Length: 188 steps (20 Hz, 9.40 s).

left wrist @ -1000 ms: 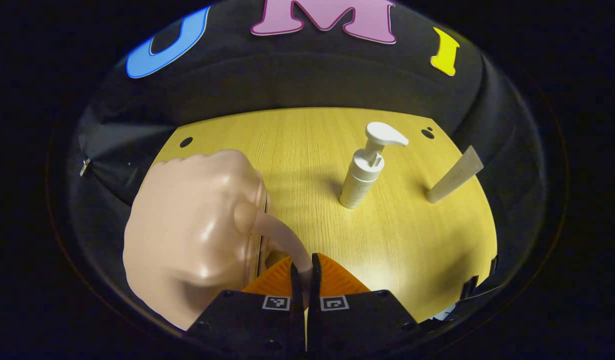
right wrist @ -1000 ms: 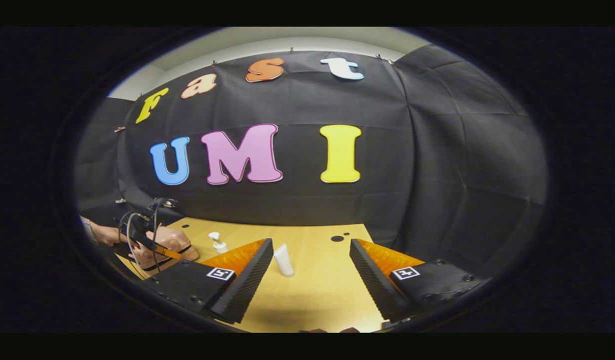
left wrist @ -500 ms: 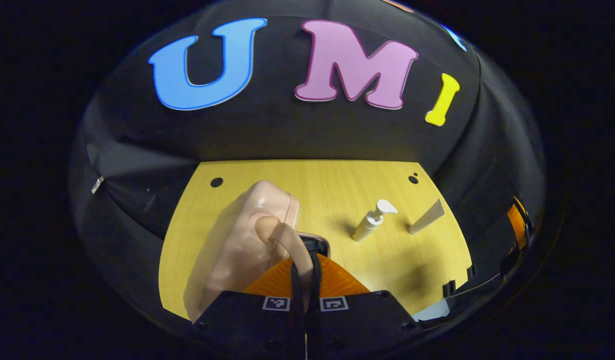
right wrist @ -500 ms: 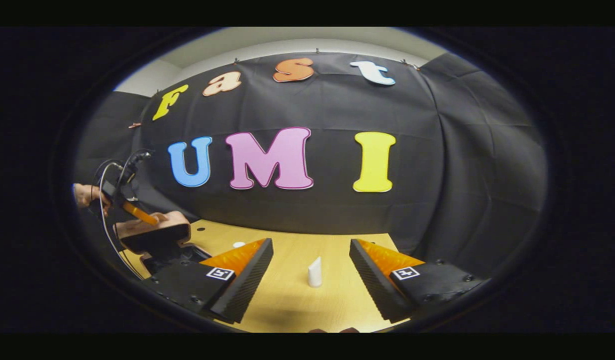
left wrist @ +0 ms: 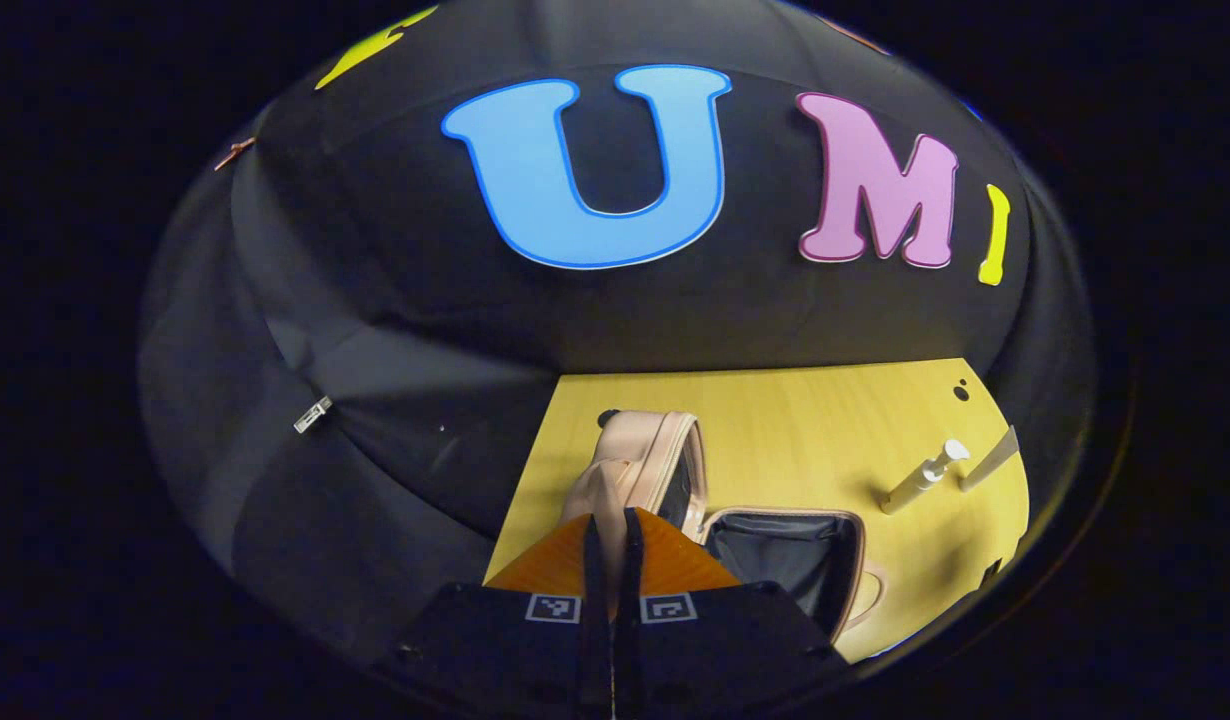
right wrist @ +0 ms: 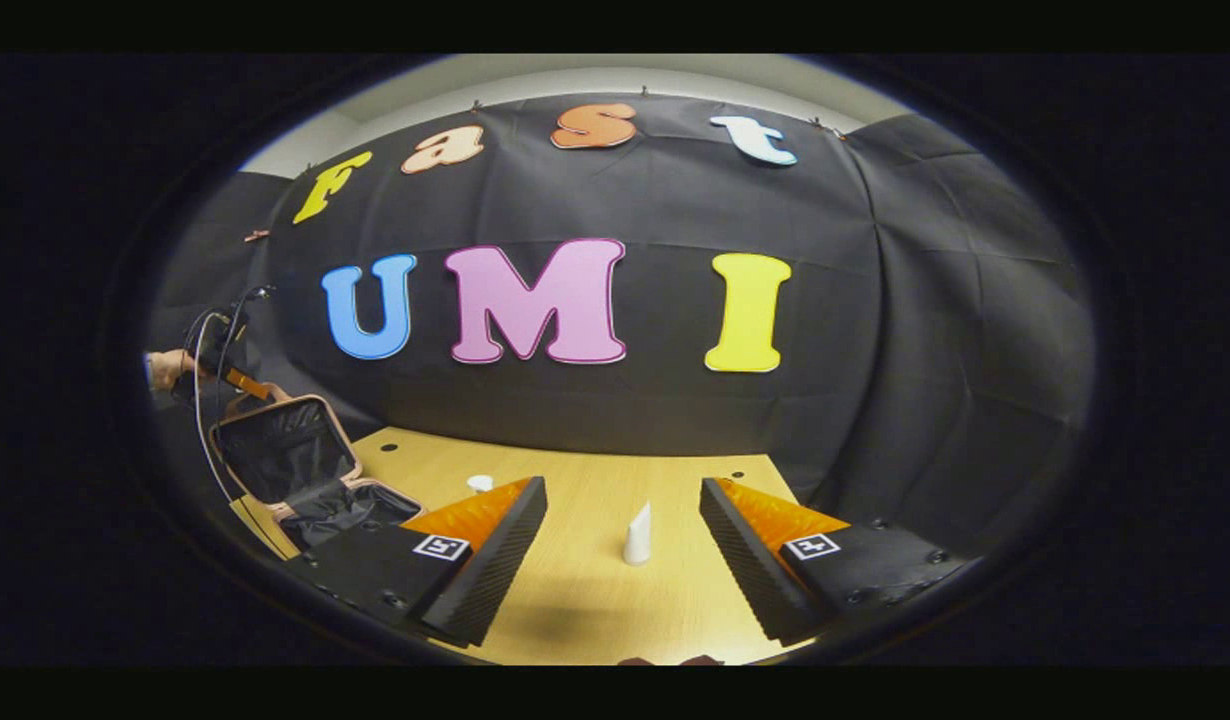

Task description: First open the suitcase, pack the skin care products into it, and then close the suitcase.

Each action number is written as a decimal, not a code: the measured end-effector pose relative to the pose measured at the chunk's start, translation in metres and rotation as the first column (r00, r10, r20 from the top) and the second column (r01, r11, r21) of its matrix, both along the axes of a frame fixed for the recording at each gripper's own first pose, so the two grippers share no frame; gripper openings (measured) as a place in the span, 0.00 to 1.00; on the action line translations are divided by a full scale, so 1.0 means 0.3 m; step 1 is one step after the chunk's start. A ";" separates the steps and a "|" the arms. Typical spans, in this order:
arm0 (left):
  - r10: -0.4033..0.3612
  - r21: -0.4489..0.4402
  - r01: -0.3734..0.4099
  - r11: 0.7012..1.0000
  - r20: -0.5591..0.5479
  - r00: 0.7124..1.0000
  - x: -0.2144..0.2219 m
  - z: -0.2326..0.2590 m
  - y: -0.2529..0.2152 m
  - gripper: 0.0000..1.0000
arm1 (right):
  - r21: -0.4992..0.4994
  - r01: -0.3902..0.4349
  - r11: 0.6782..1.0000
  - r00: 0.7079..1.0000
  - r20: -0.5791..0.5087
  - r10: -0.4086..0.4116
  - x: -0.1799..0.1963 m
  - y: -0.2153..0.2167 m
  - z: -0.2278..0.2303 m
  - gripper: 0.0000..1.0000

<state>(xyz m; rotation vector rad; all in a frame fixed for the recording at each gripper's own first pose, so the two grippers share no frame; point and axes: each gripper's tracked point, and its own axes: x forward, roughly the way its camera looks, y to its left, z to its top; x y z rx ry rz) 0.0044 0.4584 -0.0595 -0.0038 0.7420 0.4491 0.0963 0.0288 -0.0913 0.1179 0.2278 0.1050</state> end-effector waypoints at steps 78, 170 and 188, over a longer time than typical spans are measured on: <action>-0.485 -0.337 0.452 0.826 -0.017 0.874 0.570 -0.614 -1.315 0.53 | 0.196 0.037 0.980 0.857 -0.510 0.070 0.432 0.134 -0.850 0.33; 0.219 -0.263 -0.377 0.888 -0.479 0.850 -0.331 -0.855 0.736 0.95 | 0.559 0.057 0.827 0.683 -0.626 0.376 -0.256 0.839 -0.477 0.88; 0.032 -0.374 -0.110 0.921 -0.209 0.977 -0.211 -0.577 0.620 0.07 | 0.593 -0.053 0.804 0.658 -0.584 0.475 -0.258 1.009 -0.438 0.98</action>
